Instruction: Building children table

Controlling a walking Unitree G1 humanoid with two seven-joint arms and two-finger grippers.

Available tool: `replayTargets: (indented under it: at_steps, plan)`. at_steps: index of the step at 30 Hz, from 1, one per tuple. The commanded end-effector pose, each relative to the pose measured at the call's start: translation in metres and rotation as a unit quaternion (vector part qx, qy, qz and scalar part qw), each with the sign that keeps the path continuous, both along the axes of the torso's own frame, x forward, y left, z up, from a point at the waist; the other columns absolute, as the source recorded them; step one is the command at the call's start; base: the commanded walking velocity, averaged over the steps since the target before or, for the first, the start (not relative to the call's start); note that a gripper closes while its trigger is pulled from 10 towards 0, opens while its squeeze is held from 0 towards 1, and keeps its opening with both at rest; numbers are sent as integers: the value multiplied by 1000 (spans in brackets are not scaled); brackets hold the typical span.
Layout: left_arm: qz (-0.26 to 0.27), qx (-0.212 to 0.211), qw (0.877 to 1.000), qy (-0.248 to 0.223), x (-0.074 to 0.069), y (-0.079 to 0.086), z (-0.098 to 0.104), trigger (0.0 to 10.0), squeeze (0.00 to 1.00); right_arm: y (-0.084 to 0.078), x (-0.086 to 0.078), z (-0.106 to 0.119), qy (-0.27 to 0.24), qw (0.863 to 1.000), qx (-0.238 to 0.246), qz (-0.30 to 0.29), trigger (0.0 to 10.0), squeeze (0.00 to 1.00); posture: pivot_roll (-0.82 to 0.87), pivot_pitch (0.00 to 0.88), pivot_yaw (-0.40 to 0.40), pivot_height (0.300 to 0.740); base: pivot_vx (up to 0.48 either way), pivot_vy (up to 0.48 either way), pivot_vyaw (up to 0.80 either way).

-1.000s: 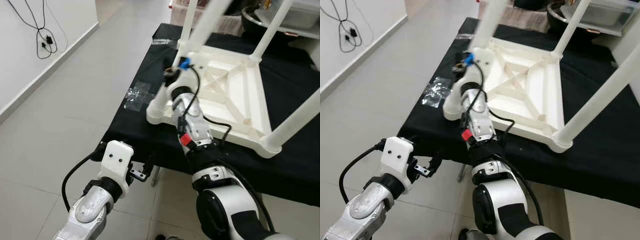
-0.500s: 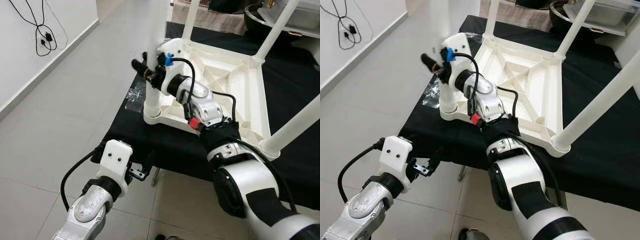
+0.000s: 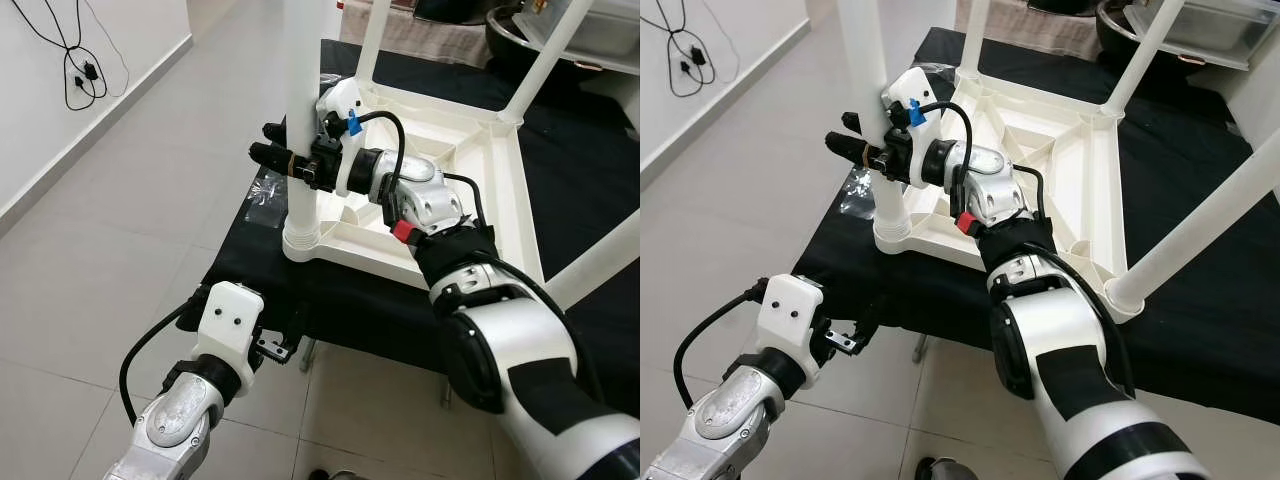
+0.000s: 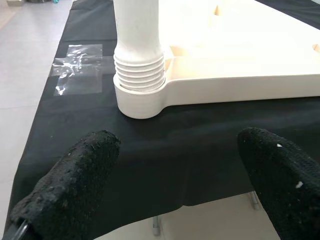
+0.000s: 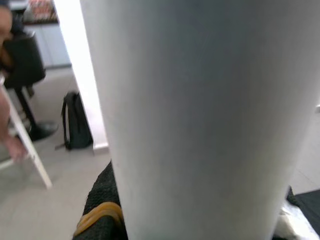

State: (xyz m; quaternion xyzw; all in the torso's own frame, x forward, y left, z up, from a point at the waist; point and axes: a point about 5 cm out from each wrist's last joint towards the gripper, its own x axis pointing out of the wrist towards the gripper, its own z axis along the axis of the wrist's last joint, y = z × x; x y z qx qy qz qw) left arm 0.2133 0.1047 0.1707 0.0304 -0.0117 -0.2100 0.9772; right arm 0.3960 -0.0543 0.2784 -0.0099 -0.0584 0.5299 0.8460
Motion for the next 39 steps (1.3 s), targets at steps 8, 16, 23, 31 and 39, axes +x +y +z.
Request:
replayTargets:
  at_steps: [8, 16, 23, 31, 39]
  plan:
    - [4, 1, 1000, 1, -2, 1, 0, 10000, 0, 3, -4, -62, 121, 993, -11, -10, 10000, 0, 168, 191, -142, 740, 0, 0, 0]
    - [3, 1, 1000, 0, -2, 1, 0, 10000, 0, 3, -7, -74, 147, 989, 16, -27, 10000, 0, 166, 188, -134, 740, 0, 0, 0]
    - [1, 1, 1000, -1, -1, 1, 0, 10000, 0, -1, 1, -89, 190, 966, 56, -165, 10000, 0, 167, 183, -131, 740, 0, 0, 0]
    - [1, 2, 1000, -1, -1, 1, 0, 10000, 0, 9, -8, -83, 155, 984, 47, -81, 10000, 0, 166, 182, -131, 740, 0, 0, 0]
    - [0, 3, 1000, -1, -1, 1, 0, 10000, 0, 17, -28, -78, 88, 989, -25, 113, 10000, 0, 166, 181, -134, 740, 0, 0, 0]
